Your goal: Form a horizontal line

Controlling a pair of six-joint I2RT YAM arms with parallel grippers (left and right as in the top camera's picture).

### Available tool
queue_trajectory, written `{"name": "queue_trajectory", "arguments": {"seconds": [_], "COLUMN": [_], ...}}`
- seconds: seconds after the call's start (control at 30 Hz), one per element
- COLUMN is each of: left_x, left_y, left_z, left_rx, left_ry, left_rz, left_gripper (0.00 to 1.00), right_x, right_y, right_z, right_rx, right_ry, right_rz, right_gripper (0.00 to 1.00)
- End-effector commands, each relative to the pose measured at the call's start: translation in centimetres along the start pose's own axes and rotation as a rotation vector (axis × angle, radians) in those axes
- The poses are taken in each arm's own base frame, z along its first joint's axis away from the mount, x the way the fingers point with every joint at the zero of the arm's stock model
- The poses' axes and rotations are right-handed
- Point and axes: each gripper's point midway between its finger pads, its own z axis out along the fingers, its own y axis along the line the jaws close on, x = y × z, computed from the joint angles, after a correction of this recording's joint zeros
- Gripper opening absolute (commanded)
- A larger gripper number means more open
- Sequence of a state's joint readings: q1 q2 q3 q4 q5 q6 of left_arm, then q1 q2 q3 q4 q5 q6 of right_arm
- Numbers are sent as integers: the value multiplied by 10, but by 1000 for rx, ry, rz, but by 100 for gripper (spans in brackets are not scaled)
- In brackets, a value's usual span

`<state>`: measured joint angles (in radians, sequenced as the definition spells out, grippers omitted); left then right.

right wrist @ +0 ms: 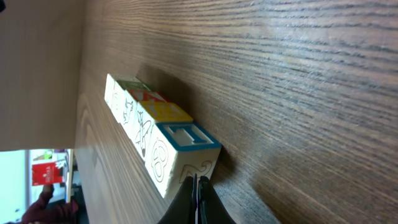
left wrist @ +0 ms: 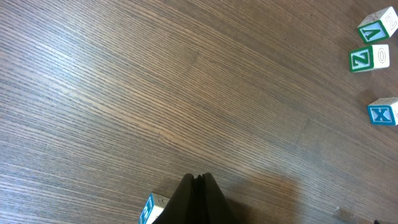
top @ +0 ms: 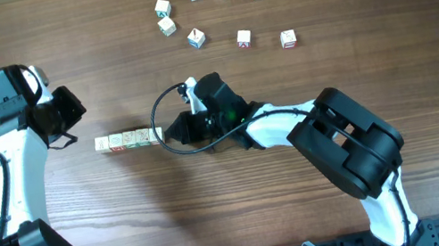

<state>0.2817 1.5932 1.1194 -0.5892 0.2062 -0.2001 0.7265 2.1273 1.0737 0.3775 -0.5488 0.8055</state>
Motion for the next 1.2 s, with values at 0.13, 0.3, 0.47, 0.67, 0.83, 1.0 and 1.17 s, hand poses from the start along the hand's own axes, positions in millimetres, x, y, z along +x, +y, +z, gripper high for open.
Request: {"name": "queue_trajectory", "arguments": {"seconds": [0.13, 0.3, 0.47, 0.67, 0.83, 1.0, 1.17], "left_x": [-3, -3, -3, -3, -3, -3, -2], "left_y": [1, 1, 1, 1, 1, 1, 1], "left_z": [-3, -3, -3, -3, -3, -3, -3], "left_rx": [-7, -7, -7, -7, -7, -7, -7], "left_ry": [-8, -7, -7, -7, -7, -7, -6], "left_rz": [10, 10, 10, 10, 10, 10, 10], "left_gripper": [4, 4, 4, 4, 4, 4, 4], "right_x": [6, 3, 2, -1, -2, -3, -4], "right_y": [-6, -9, -9, -9, -9, -9, -9], "right_z": [8, 8, 8, 8, 8, 9, 9], "right_rx": [18, 36, 35, 41, 40, 45, 47], "right_ry": [-8, -28, -34, -49, -54, -61, -66], "right_rz": [-30, -31, -33, -37, -39, -42, -44], "right_gripper": [4, 4, 4, 4, 4, 4, 4]}}
